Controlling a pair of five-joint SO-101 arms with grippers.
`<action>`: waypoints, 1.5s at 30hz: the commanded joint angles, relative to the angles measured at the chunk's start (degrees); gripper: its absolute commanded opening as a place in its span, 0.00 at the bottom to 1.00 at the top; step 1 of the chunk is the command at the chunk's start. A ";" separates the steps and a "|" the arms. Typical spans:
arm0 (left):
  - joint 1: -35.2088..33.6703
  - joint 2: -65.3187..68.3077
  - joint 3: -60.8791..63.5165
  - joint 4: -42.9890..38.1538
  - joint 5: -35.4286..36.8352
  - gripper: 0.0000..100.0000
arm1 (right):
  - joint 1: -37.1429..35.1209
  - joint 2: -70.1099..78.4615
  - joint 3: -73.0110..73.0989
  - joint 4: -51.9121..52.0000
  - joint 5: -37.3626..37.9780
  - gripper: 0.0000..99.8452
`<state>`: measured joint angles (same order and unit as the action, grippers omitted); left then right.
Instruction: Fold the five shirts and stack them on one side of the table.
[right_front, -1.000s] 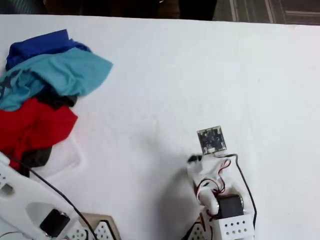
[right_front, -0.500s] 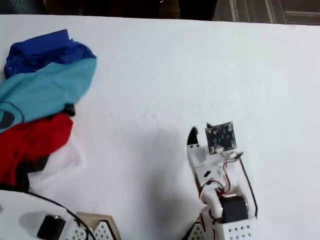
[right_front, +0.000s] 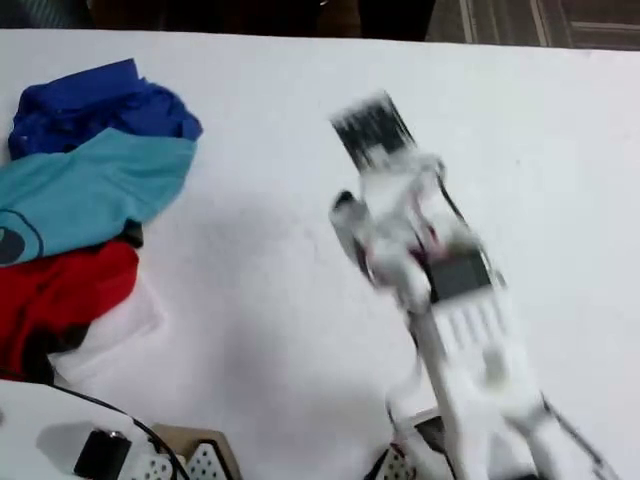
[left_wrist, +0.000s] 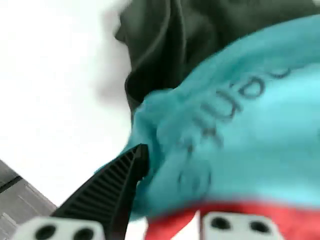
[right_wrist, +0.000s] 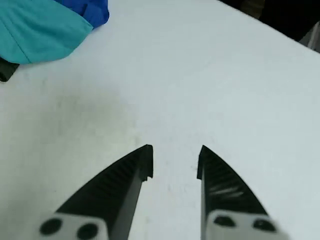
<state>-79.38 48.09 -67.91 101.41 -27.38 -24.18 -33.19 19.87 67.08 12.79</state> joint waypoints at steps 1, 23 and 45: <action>4.66 -3.43 -6.46 0.88 2.02 0.22 | -1.27 20.44 -24.26 7.16 0.09 0.16; 43.43 -2.73 -3.74 0.97 13.98 0.22 | -5.85 79.52 -101.89 29.14 -6.15 0.29; 18.20 -3.52 30.37 -9.14 -7.21 0.03 | -7.78 81.80 -101.98 22.37 -6.42 0.29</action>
<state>-51.69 45.89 -37.14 91.30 -31.52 -30.86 48.31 -80.53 94.15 7.08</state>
